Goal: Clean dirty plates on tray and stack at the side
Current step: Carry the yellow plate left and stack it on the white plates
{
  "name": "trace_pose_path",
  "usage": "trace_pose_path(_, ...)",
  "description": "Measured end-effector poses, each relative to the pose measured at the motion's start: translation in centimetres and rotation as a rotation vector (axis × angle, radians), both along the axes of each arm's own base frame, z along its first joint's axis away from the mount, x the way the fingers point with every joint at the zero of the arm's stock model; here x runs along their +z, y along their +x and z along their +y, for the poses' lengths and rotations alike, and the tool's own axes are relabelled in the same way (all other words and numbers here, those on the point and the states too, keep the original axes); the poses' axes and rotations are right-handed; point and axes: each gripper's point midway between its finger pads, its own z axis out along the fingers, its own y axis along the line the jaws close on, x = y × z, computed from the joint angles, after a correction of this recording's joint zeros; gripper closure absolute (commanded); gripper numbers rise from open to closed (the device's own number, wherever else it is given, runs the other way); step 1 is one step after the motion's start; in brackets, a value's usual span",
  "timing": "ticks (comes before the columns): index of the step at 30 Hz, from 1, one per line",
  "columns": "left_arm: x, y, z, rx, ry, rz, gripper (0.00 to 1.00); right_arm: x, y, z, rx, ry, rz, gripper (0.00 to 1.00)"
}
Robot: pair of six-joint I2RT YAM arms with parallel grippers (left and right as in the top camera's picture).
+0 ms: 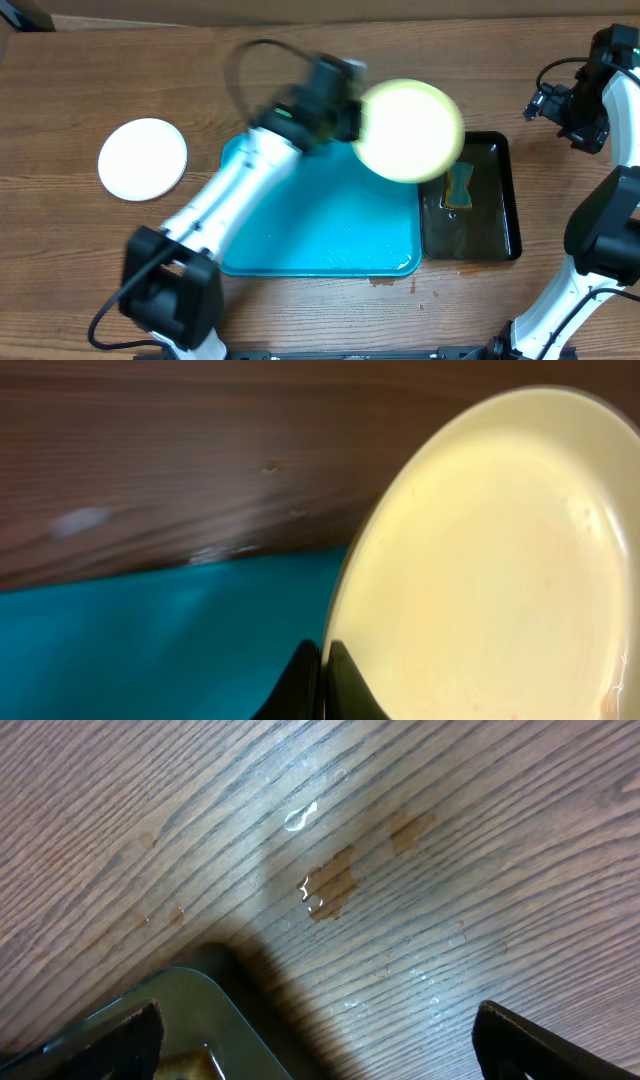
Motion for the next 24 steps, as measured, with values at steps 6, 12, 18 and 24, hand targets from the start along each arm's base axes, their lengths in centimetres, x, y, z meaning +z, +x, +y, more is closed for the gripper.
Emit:
trace_pose_path(6, -2.5, 0.8, 15.5, 0.336, -0.048, 0.253, 0.96, 0.0, 0.0, 0.0, 0.0, 0.001, 0.0, 0.0)
trace_pose_path(12, -3.8, -1.8, 30.2, 0.688, -0.057, 0.372, 0.96, 0.0, 0.0, 0.0, -0.001, 0.0, 0.0, 0.0)
trace_pose_path(18, -4.6, -5.0, 40.2, 0.95, -0.017, 0.382, 0.96, 0.0, 0.0, 0.0, -0.001, 0.0, -0.001, 0.0)
trace_pose_path(24, -4.8, -6.5, 44.4, 1.06, 0.01, 0.359, 0.96, 0.0, 0.0, 0.0, 0.0, 0.0, 0.0, 0.0)
